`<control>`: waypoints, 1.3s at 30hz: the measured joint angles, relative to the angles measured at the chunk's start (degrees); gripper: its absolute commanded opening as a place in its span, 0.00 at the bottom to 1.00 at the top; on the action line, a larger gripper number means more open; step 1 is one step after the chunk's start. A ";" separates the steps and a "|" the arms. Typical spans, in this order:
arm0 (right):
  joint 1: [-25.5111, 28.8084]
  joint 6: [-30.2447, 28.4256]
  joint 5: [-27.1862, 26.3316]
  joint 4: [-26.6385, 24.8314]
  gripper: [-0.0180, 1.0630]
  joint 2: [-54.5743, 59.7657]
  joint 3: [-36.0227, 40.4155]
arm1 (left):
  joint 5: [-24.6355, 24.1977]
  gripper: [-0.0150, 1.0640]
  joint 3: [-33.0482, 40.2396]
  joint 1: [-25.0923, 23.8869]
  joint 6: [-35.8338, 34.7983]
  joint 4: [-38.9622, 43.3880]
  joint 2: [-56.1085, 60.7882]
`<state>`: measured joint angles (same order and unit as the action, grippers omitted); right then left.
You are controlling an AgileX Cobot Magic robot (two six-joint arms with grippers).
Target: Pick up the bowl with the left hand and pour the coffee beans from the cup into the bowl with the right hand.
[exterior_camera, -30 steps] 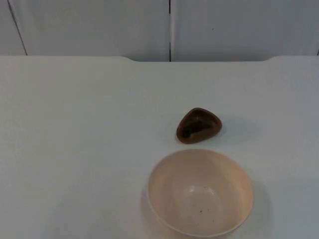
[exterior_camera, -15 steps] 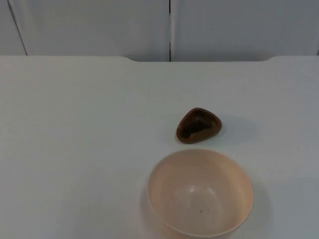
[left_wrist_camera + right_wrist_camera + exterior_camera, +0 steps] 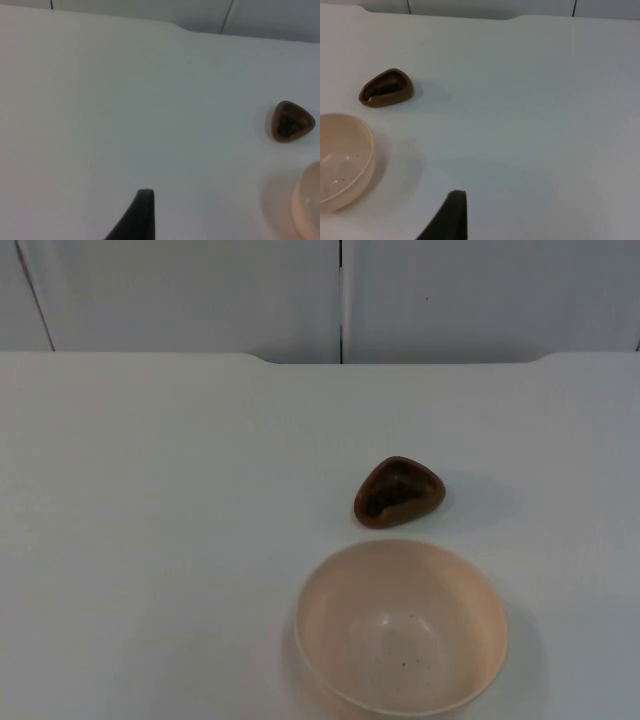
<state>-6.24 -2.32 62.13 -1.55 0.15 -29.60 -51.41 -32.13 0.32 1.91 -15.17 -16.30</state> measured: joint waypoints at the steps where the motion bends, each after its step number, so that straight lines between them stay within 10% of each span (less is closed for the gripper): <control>1: 0.00 0.00 0.00 0.00 0.99 0.00 0.00 | 0.42 0.92 0.00 0.00 0.11 -0.22 -0.26; 39: 0.00 0.11 0.00 0.00 0.99 0.00 0.00 | 4.05 0.92 0.00 0.00 34.35 -33.01 -29.15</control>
<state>-6.24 -2.21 62.13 -1.55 0.15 -29.60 -47.35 -32.13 0.32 36.26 -48.18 -45.45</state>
